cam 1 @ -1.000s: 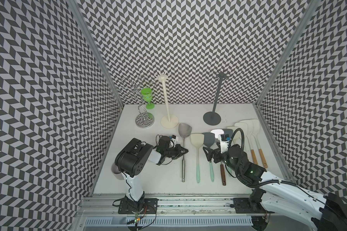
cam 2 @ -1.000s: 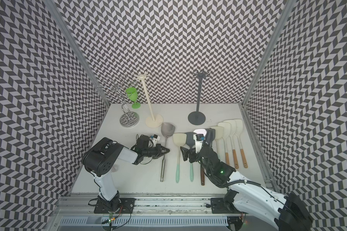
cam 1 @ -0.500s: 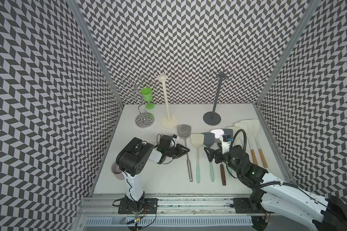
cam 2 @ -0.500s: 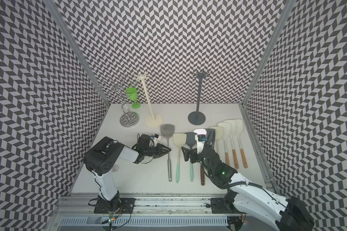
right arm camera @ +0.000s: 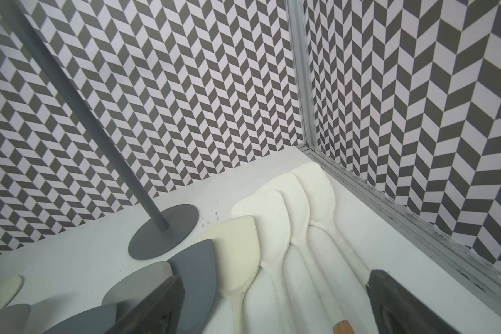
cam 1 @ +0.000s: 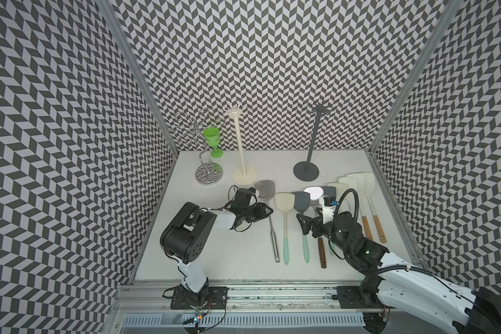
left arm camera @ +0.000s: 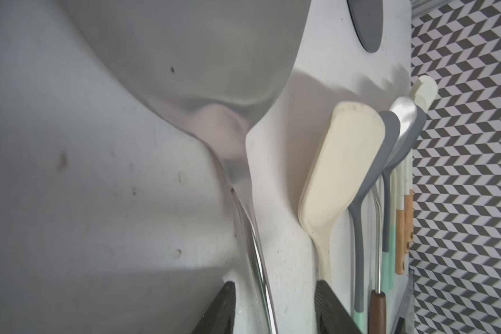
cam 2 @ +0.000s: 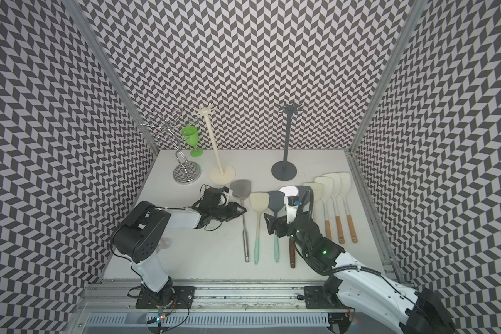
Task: Take the spatula off the kitchen utensil rack
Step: Adjust the spatula at the center of the board.
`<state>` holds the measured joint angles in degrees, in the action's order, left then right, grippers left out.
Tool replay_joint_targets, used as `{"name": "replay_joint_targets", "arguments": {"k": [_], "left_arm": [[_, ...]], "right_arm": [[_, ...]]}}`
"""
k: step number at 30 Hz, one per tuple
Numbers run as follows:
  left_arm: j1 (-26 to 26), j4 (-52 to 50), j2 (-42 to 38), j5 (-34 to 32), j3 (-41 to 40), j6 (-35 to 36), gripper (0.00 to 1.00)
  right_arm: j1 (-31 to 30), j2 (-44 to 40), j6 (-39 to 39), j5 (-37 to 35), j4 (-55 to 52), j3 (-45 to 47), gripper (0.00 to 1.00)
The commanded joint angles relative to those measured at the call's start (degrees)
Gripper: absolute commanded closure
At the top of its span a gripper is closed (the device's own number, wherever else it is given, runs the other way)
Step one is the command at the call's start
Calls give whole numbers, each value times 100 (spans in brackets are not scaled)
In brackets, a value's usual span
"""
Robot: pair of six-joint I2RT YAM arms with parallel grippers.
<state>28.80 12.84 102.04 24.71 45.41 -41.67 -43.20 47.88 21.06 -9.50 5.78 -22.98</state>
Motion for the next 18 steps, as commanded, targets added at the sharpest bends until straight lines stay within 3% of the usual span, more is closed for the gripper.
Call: {"name": "replay_joint_targets", "arguments": {"k": [1,7,18], "left_arm": [[235,-1234,-119,-1183,412,543,53],[628,-2104,56,-2352,985,713,52],[1113,-2549,664,-3084,1572,677,55]], "right_arm": [[57,-128,31,68,270,88,0],[84,-237,22,118,263,126,0],[178,-516,-5,150,163,215,0]]}}
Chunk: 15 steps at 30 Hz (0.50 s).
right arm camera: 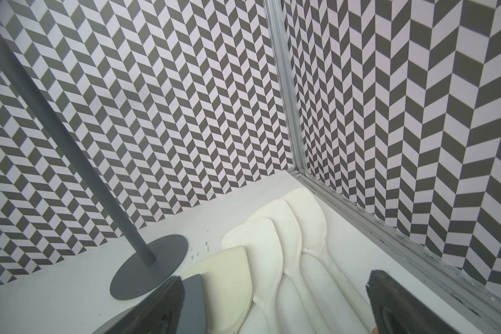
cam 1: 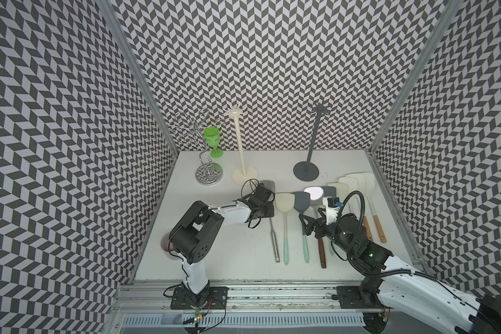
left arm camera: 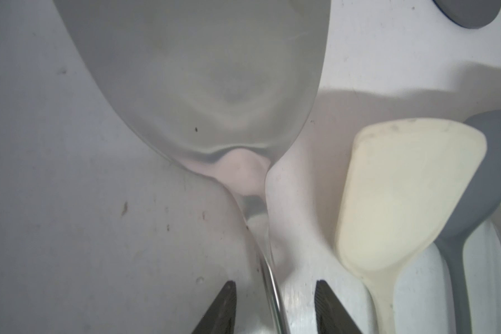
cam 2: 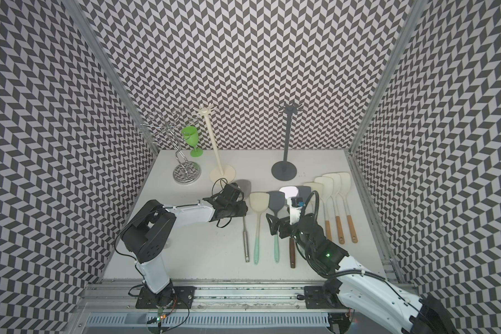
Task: Take the spatula off the kitchen utensil rack
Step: Adjust the spatula at the center of the board.
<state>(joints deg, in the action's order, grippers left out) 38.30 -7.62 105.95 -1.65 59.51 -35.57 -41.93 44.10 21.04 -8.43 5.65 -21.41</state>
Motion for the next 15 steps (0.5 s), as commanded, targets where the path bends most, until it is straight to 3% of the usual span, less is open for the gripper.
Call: {"name": "replay_joint_targets", "arguments": {"k": [1,9,15], "left_arm": [[211,-583,331,-554,224,68,57],[416,-1115,448,-1362,457,36,68],[496,-1225,446,-1504,505,54,77]], "right_arm": [[58,-164,-1,36,168,66,0],[106,-347,-2,87,136,154,0],[141,-384,4,137,140,192,0]]}}
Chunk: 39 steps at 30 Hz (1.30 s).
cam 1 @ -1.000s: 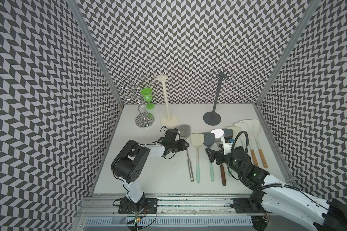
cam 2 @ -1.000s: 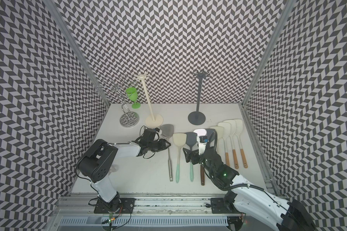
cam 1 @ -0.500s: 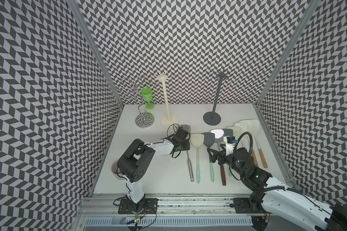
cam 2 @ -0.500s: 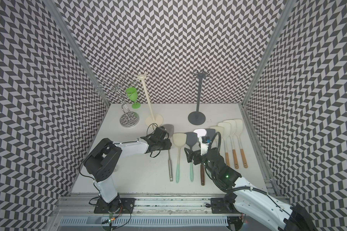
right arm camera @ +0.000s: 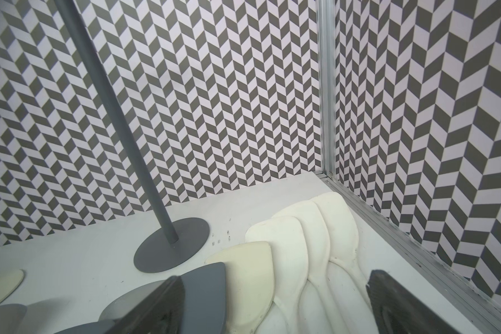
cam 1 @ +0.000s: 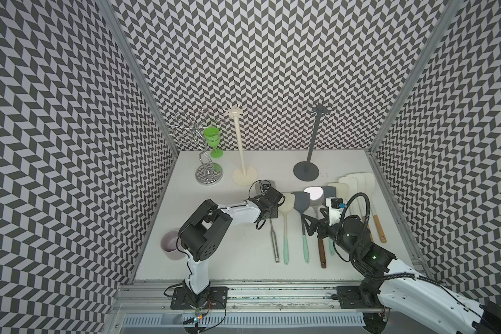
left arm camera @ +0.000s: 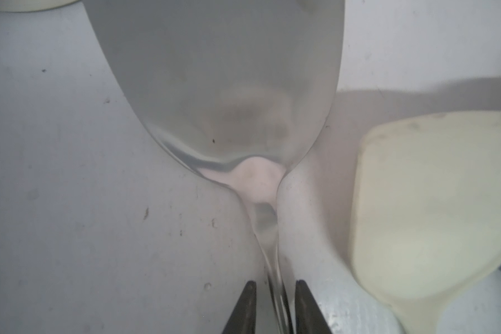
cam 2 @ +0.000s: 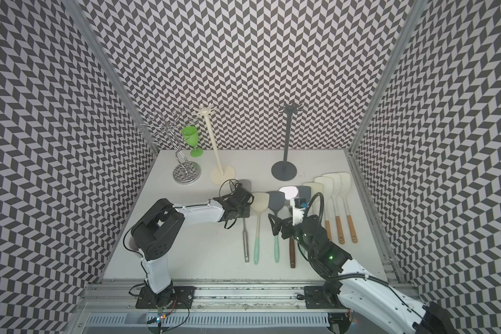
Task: Take the spatula off the kitchen utensil rack
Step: Adjust the spatula at the center of the board, then reset both arms
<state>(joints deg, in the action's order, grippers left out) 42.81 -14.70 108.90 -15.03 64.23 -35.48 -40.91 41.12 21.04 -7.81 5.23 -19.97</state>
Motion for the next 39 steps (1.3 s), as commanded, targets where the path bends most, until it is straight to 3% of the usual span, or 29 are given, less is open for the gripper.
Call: {"name": "replay_joint_targets", "arguments": {"k": [1,14,39], "left_arm": [[61,-505,157,-141,37,50,78],[160,-395,220,96,151,38,88],[150,-193,182,382,117,-410,80]], "right_arm": [[47,-96,6,83,193,53,0],[98,-177,-20,91,146,34,0],[179,-289,-35,223,139,99,0]]}}
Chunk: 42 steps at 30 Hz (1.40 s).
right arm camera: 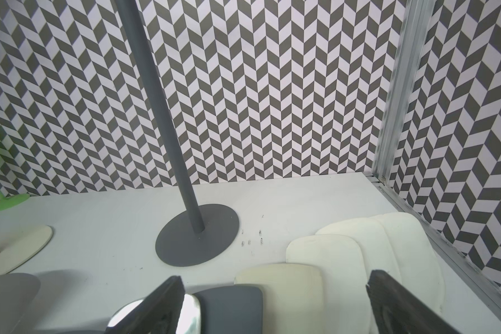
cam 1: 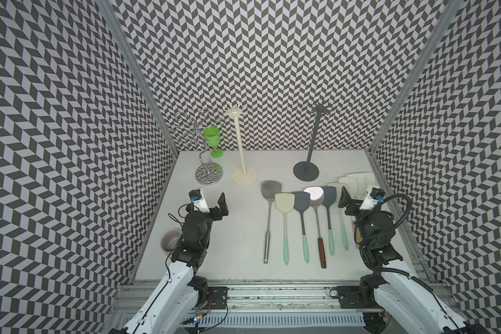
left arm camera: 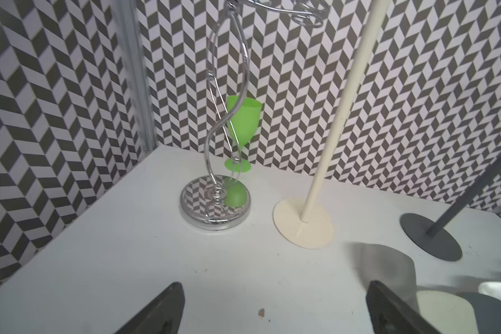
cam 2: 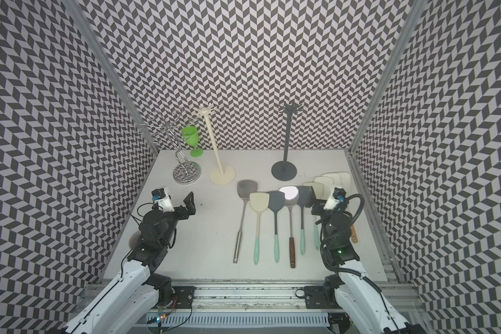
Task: Take the spatula off the kitchen utensil rack
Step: Reset both arms
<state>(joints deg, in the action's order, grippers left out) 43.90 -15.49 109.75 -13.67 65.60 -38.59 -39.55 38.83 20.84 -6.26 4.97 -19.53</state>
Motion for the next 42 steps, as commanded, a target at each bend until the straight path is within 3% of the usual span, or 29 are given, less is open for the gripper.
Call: {"name": "replay_joint_targets", "arguments": {"k": [1,11,21,24,27,33,35,39,42], "left_arm": [[36,-99,76,251,-30,-105,78],[-75,-138,-746,346,-317,-106,54],[-79,-210,-2749,434,-904,113,38],[-114,-299,-3372,435,-965,200,28],[-112,-459,-3939,462,-944,341,1],[-122,-818,-5192,188,-1215,417,0],[-110,-478,-5727,415,-1580,439,0],[17,965,-6574,1573,-2699,598,0],[243,1109,-6710,1359,-2985,645,0]], "right_arm": [[44,-51,-17,72,166,49,0],[53,-229,-79,108,-111,-97,0],[48,-745,-302,479,-916,-684,0],[52,-920,-220,564,-1115,-863,0],[51,-1087,-122,535,-1314,-1012,0],[49,-1597,354,-434,-1901,-1182,0],[51,-1845,351,-737,-2017,-1173,0],[48,-2257,208,-964,-2061,-1090,0],[49,-2405,-113,-738,-1776,-886,0]]}}
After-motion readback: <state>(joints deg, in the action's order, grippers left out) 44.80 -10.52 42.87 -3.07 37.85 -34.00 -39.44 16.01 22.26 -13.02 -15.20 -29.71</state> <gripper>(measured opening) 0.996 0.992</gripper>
